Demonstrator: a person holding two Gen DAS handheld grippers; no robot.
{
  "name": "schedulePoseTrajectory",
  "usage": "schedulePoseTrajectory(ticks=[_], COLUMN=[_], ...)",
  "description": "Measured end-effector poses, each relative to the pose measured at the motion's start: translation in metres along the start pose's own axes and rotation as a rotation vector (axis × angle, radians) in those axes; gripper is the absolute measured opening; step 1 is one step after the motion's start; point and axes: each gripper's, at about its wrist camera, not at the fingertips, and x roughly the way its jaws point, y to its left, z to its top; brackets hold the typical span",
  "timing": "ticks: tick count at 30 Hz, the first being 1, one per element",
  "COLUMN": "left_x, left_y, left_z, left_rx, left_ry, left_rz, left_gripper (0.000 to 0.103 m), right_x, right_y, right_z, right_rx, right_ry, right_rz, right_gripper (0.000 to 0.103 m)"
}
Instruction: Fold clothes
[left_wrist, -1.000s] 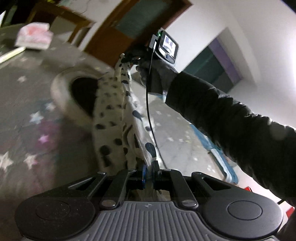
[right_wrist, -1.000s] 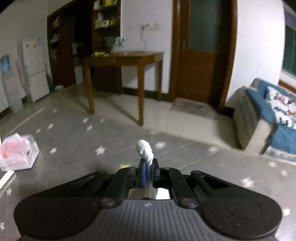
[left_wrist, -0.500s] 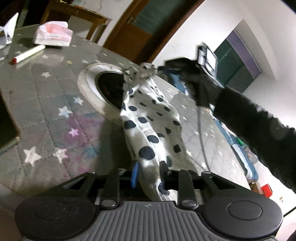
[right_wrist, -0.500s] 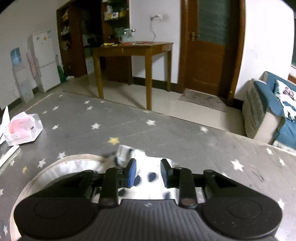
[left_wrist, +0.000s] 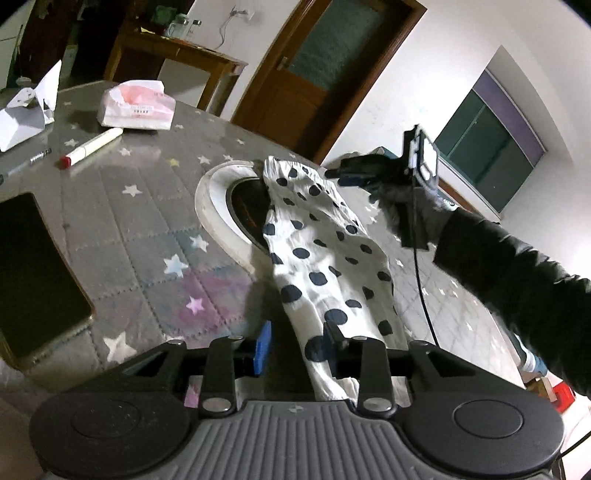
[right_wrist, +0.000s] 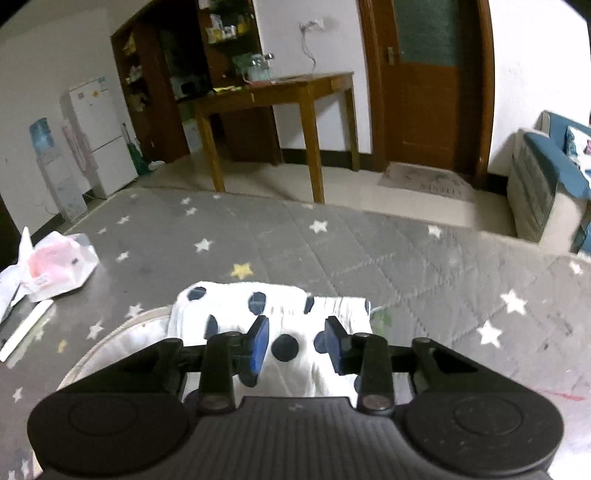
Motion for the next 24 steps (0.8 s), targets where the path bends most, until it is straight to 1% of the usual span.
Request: schedulePoseTrajectory(ticks=[5, 8, 9, 11, 12, 13, 17, 19, 21, 23, 24], left_x=[0.007, 0.013, 0.015, 0.019, 0.020, 0.021, 0.022, 0.023, 0.024, 0.027, 0.028], left_y=[-0.003, -0.003, -0.002, -0.002, -0.003, -0.004, -0.012, -0.018, -0.023, -0.027, -0.029], left_z=[0.004, 0.005, 0.006, 0.007, 0.008, 0.008, 0.010, 0.011, 0.011, 0.010, 0.010], left_rx=[0.010, 0.009, 0.008, 0.007, 0.009, 0.011, 0.034, 0.045, 0.057, 0.066, 0.069], left_ry=[0.012, 0.023, 0.026, 0.028, 0.027, 0.025, 0.009, 0.004, 0.003, 0.007, 0.010], left_rz=[-0.015, -0.018, -0.017, -0.016, -0.020, -0.024, -0.056, -0.074, -0.091, -0.104, -0.108], left_gripper=[0.035, 0.034, 0.035, 0.035, 0.034, 0.034, 0.034, 0.034, 0.035, 0.035, 0.035], right_x=[0.029, 0.039, 0.040, 0.041, 0.040, 0.035, 0.014, 0.001, -0.010, -0.016, -0.014], right_y=[0.001, 0.001, 0.001, 0.002, 0.003, 0.004, 0.008, 0.011, 0.009, 0.004, 0.000], right_z=[-0.002, -0.005, -0.007, -0.007, -0.006, -0.004, 0.006, 0.012, 0.018, 0.021, 0.020], right_rx=[-0.004, -0.003, -0.007, -0.011, -0.014, -0.019, -0.051, -0.075, -0.080, -0.077, -0.070], right_ry=[0.017, 0.012, 0.006, 0.001, -0.004, -0.016, -0.064, -0.098, -0.128, -0.135, -0.121], right_rz=[-0.019, -0.021, -0.024, -0.031, -0.035, -0.040, -0.060, -0.077, -0.097, -0.117, -0.133], right_gripper=[0.034, 0.034, 0.032, 0.014, 0.011, 0.004, 0.004, 0.002, 0.001, 0.001, 0.001])
